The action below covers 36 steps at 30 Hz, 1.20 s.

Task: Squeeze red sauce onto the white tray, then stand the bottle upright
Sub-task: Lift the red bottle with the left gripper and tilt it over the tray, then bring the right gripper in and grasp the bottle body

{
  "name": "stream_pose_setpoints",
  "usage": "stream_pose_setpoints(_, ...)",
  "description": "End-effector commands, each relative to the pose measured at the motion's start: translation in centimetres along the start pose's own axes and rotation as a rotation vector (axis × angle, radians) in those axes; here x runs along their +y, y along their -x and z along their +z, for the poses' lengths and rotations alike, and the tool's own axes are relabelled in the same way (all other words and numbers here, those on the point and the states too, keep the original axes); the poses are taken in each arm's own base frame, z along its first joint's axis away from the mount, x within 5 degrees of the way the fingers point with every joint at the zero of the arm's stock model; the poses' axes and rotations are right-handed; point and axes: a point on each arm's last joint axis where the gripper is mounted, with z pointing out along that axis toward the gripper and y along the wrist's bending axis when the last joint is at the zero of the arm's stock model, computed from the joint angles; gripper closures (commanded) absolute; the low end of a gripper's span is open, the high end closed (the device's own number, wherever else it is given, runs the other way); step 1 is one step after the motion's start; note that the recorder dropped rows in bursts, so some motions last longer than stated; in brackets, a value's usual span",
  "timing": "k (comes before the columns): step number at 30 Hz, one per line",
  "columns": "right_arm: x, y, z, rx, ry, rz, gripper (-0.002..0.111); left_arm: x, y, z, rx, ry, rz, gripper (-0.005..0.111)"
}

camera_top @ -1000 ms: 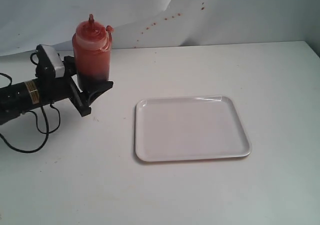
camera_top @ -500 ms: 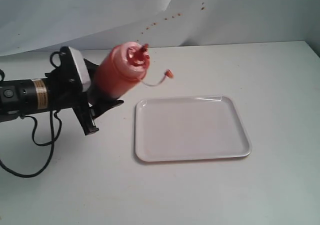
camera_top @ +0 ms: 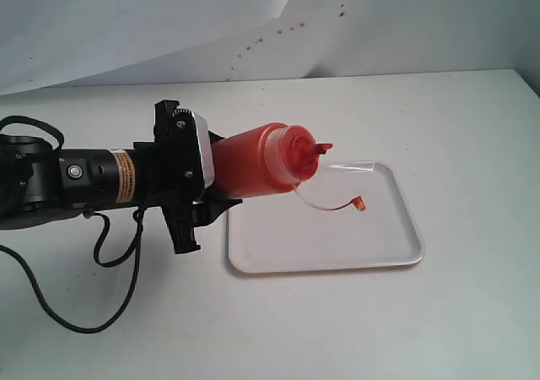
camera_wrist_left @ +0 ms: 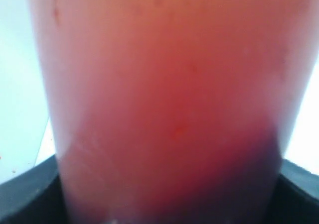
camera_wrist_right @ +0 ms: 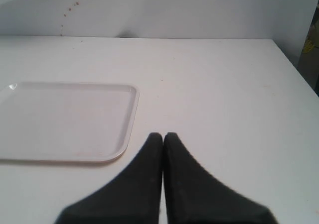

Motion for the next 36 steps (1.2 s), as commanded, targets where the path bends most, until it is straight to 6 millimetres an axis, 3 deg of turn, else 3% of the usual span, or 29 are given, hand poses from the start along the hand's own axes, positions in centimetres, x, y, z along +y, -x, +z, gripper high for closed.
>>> stream_pose_setpoints(1,0.0,-0.1,0.0,-0.002,-0.006,0.006,0.108,0.5,0.8,-0.3,-0.030,0.033,0.006,0.107)
stream_pose_setpoints(5,-0.2,0.3,0.0,-0.041,-0.026,-0.069,0.108,0.5,0.8,-0.3,-0.030,0.034,0.029,0.107)
stream_pose_setpoints(7,0.0,1.0,-0.1,-0.118,0.007,0.088,0.108,0.7,0.9,-0.3,-0.034,0.039,0.034,0.107)
stream_pose_setpoints(10,-0.1,2.6,-0.4,-0.299,0.006,0.149,0.108,1.2,1.1,-0.2,-0.030,0.053,0.041,0.107)
stream_pose_setpoints(14,-0.7,4.2,-1.1,-0.500,0.013,0.367,0.108,2.2,1.3,-0.1,-0.012,0.075,0.055,0.107)
stream_pose_setpoints(22,-0.4,4.2,-1.1,-0.456,0.068,0.490,0.108,3.5,2.0,0.2,0.048,0.095,0.129,0.107)
stream_pose_setpoints(26,0.1,5.9,-2.0,-0.441,0.163,0.486,0.108,3.4,3.6,0.9,0.119,0.069,0.288,0.107)
stream_pose_setpoints(31,0.6,8.8,-3.7,-0.498,0.302,0.450,0.108,4.1,6.1,1.4,0.136,0.085,0.362,0.107)
stream_pose_setpoints(34,1.0,10.0,-3.6,-0.477,0.337,0.309,0.108,4.5,6.8,1.5,0.173,0.087,0.416,0.107)
stream_pose_setpoints(36,1.5,10.6,-3.1,-0.453,0.342,0.123,0.108,4.4,6.9,1.5,0.199,0.077,0.467,0.107)
